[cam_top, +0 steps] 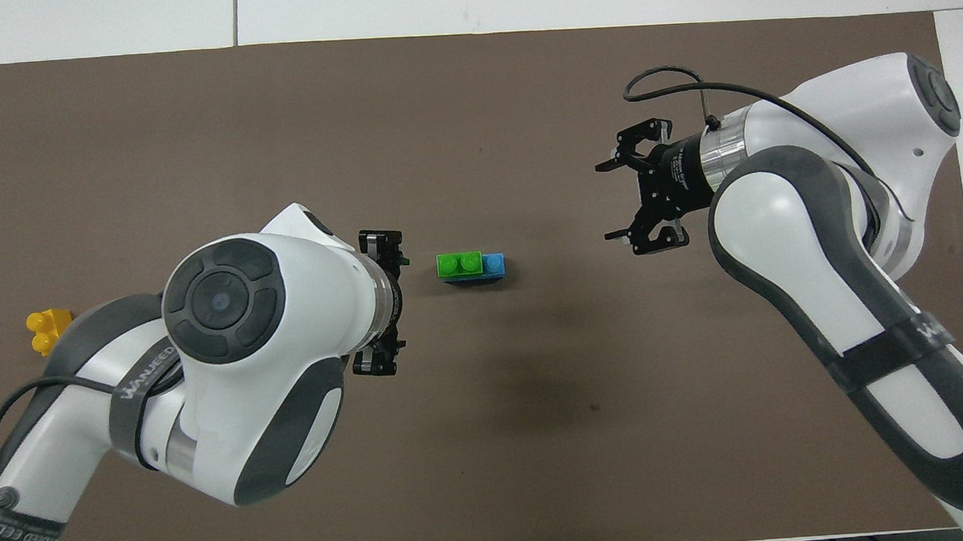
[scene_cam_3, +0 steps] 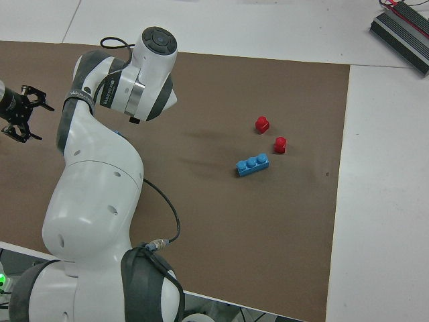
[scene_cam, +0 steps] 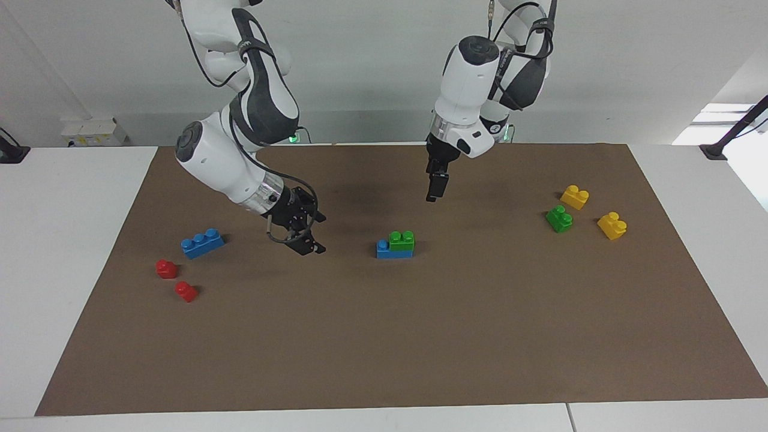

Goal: Remove green block with left arm and hold with right
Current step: 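Move the left gripper toward the green brick while the right gripper approaches the blue brick, then grasp the green brick with the left gripper while the right gripper grasps the blue brick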

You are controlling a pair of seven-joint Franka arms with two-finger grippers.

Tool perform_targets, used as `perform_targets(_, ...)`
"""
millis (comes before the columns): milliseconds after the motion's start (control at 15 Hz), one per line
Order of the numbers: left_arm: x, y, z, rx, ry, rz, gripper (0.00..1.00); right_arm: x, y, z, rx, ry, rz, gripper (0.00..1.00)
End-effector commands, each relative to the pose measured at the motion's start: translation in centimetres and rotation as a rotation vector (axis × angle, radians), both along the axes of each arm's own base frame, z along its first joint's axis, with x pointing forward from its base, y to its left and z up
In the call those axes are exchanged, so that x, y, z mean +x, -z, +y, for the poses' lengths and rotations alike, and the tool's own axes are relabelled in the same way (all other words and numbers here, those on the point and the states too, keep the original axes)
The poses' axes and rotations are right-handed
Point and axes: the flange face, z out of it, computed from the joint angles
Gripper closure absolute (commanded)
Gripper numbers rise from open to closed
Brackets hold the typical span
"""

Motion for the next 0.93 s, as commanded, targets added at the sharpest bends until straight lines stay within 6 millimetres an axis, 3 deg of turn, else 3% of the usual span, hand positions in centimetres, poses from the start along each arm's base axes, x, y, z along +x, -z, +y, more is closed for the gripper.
perform_targets(0,1.0,1.7,-1.6,-0.024,-0.051,0.013,0.00,0.0,0.3,3.8,-0.010,-0.039,-0.040,0.02)
perform_targets(200,1.3,2.8,-1.9,-0.023,-0.073,0.020,0.00,0.2,2.1,5.0,-0.004,0.008,-0.021,0.01)
perform_targets(333,1.8,4.4,-2.4,-0.025,-0.113,0.027,0.00,-0.1,2.9,6.9,-0.004,0.066,0.005,0.01)
perform_targets(733,2.2,6.4,-3.0,-0.028,-0.169,0.027,0.00,-2.3,7.2,14.9,-0.018,0.070,0.008,0.01)
perform_targets(867,1.9,7.3,-3.6,-0.020,-0.169,0.040,0.00,-2.8,7.7,15.2,-0.023,0.056,0.036,0.01)
